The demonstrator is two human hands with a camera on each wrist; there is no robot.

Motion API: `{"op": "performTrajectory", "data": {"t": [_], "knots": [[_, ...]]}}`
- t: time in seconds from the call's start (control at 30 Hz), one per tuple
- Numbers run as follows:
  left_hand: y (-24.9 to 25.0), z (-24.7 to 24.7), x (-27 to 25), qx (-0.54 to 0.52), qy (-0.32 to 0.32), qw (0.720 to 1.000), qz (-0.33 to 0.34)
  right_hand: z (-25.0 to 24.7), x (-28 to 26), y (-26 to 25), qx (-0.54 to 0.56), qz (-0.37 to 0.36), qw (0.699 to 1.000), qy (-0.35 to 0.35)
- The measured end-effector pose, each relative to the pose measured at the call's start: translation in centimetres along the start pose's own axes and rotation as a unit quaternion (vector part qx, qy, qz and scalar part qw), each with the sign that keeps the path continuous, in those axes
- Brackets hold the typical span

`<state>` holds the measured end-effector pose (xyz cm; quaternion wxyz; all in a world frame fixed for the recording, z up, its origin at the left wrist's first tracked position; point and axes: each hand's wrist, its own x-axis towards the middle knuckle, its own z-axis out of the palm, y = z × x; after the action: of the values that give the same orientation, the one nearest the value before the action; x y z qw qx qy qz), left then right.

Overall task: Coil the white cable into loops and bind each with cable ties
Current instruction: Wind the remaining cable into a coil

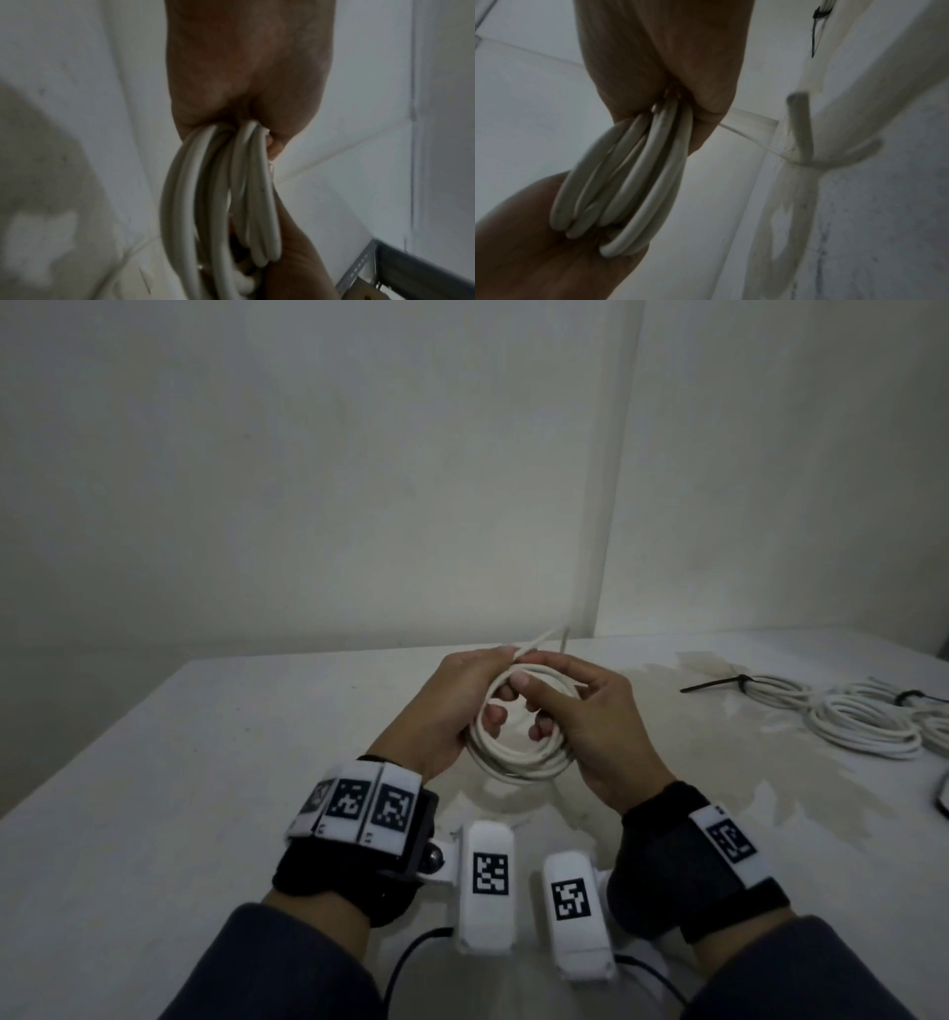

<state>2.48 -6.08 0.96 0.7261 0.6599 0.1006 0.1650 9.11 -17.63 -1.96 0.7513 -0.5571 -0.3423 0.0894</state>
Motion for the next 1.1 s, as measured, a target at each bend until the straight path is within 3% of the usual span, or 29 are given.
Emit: {"op": "performTrajectory", "data": {"t": [0.23, 0.47, 0.6, 0.7, 0.8, 0.9, 1.1], "knots": [[0.9, -0.1, -0.7, 0.202, -0.035, 0.973, 0.104, 0.3, -0.2, -1.3, -0.056, -0.051, 0.997, 0.005], [2.5, -0.9, -1.0, 0.277, 0.02, 0.942, 0.186, 0.0, -0.2, -1.4, -0.054, -0.087, 0.992, -0.074], [2.9, -1.1, -1.2, 0.394, 0.026, 0.891, 0.223, -0.9, 0.5, -0.9, -0.275, -0.12, 0.953, 0.047], [3.5, -1.1, -1.5, 0.437, 0.029, 0.869, 0.233, -1.2, 0.5, -1.0, -0.328, -0.175, 0.924, 0.094], [3.7, -1.1, -1.6, 0.433, 0.04, 0.863, 0.257, -1.4, 0.7, -1.1, -0.234, -0.184, 0.953, 0.047], [3.8, -1.1, -1.7, 0.386, 0.051, 0.877, 0.282, -1.5, 0.7, -1.7, -0.084, -0.133, 0.987, -0.024], [3.9, -0.6, -1.7, 0.253, 0.06, 0.903, 0.341, -1.1, 0.6, -2.4, 0.145, -0.018, 0.984, -0.098]]}}
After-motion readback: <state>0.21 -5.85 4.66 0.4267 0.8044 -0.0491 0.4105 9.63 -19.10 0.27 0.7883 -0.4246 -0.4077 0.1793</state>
